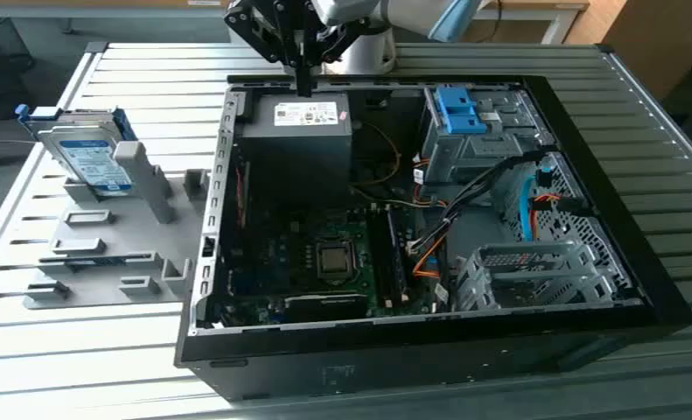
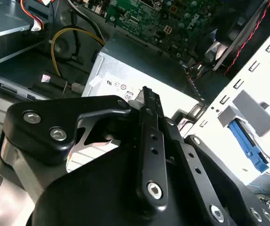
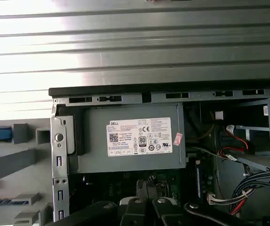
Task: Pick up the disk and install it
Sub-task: 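Reach for the disk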
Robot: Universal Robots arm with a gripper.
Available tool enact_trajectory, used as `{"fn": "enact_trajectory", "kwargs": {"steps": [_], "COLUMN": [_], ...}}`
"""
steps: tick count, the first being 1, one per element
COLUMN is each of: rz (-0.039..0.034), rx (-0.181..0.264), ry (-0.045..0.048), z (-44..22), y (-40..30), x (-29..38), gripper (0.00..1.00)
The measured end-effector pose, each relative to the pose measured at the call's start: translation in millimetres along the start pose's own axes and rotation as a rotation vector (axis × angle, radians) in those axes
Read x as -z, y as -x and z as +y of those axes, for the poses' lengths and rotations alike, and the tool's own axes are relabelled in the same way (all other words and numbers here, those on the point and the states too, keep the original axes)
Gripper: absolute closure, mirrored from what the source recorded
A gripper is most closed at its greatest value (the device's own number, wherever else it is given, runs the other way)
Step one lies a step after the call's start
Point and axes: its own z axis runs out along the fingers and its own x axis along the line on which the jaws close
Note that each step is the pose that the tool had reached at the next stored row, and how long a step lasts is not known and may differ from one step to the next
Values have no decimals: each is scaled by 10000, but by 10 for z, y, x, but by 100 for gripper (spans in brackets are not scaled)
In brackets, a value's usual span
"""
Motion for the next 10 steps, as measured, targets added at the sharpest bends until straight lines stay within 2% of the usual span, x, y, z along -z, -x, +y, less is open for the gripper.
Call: {"fn": "enact_trajectory", "kwargs": {"steps": [10], "rz": [1], "rx": [-2], "ry": [-1], "z": [0], "y": [-9], "x": [1], "gripper": [89]}}
